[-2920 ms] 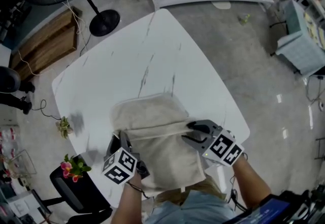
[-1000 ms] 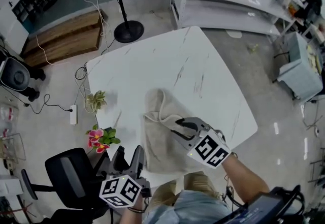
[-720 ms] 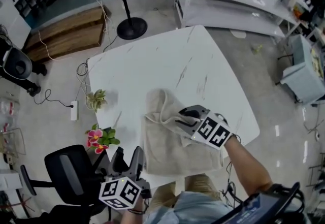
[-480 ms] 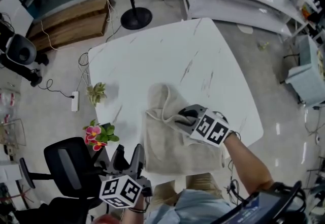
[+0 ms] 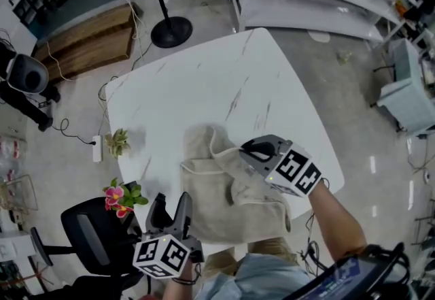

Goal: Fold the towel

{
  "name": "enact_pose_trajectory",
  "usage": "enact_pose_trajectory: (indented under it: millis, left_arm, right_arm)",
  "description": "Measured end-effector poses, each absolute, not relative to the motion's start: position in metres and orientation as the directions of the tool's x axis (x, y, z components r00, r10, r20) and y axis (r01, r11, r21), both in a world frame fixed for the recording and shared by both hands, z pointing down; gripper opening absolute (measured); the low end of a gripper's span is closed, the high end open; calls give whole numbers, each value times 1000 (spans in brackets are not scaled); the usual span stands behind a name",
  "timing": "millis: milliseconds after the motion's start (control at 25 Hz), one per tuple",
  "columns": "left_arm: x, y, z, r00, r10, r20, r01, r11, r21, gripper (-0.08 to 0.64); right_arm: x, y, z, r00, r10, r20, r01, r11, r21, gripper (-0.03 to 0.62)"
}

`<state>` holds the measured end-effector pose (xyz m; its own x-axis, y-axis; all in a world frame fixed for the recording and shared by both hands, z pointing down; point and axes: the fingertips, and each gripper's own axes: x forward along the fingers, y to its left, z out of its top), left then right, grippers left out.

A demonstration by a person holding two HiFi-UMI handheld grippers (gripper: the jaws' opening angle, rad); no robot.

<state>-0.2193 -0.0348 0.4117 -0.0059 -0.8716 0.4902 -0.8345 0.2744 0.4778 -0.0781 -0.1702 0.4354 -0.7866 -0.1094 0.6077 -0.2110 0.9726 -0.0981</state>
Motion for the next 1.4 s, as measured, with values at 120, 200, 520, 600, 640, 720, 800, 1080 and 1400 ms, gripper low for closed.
enact_pose_trajectory:
  millis: [120, 200, 520, 600, 640, 720, 800, 1080, 1400]
  left_arm:
    - [-204, -55, 406, 22, -874, 485, -855, 236, 462, 316]
    - [-194, -67, 405, 40, -872, 488, -865, 215, 454, 316]
    - [-168, -101, 423, 90, -838, 538, -887, 179, 426, 316]
    - [-165, -105, 429, 93, -829, 552, -891, 178, 418, 316]
    - [-164, -106, 431, 95, -825, 558, -892, 178, 416, 316]
    - [-163, -109, 435, 97, -818, 567, -893, 181, 413, 316]
    - [-163, -111, 436, 97, -815, 571, -892, 184, 413, 316]
    - [-167, -113, 430, 100, -830, 549, -894, 167, 415, 316]
    - [-167, -93, 412, 131, -857, 498, -895, 114, 432, 316]
  right_arm:
    - [-38, -210, 431, -767, -211, 606, -329, 940, -89, 31]
    - [-9, -233, 437, -743, -271, 612, -404, 910, -88, 31]
    - [65, -280, 502, -629, -348, 695, -561, 823, -96, 32]
    - [67, -281, 513, -612, -341, 714, -550, 832, -74, 35]
    - [66, -281, 517, -605, -339, 721, -541, 839, -59, 38]
    - [62, -282, 522, -597, -345, 724, -528, 849, -31, 40]
    - [58, -285, 523, -600, -353, 718, -525, 851, -20, 40]
    - [48, -282, 470, -660, -395, 639, -514, 858, 1, 178]
    - [-16, -129, 408, -820, -105, 563, -126, 992, 1, 178]
